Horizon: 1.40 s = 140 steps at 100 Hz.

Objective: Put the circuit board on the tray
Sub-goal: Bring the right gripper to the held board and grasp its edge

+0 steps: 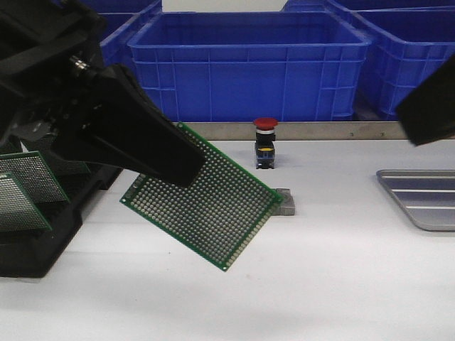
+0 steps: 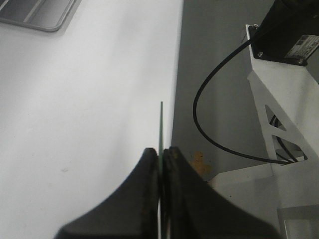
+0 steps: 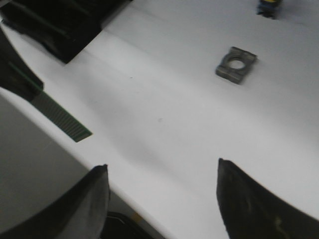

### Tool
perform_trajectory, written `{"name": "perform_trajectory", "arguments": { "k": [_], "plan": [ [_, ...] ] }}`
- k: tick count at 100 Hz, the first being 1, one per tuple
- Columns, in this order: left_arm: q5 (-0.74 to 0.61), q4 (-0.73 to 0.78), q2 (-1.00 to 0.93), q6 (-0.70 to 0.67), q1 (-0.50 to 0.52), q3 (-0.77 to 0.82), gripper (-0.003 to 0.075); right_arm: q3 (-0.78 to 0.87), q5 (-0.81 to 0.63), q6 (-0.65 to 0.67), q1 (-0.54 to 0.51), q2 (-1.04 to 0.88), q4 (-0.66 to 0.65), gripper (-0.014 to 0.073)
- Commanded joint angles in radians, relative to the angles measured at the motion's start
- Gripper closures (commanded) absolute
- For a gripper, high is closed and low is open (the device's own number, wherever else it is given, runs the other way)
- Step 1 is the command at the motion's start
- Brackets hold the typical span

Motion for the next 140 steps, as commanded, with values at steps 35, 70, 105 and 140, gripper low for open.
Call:
{"name": "perform_trajectory", "arguments": {
  "k": [35,70,105,140],
  "plan": [
    [0.027,-0.067,-0.025,0.003,-0.008,-0.026,0.0741,-0.165,0.011,-0.646,0.083,0.294,0.373,0.0089],
    [0.027,-0.067,-0.025,0.003,-0.008,-0.026,0.0741,-0.175,0.063,-1.024,0.083,0.438,0.723,0.0089],
    [0.027,-0.067,-0.025,0.003,-0.008,-0.026,0.0741,-0.175,0.063,-1.037,0.083,0.531,0.735,0.0225],
    [0.033,-0.074,-0.025,0.003,-0.008,-0.026,0.0527,-0.175,0.061,-1.037,0.083,0.531,0.735,0.0657]
  ]
}}
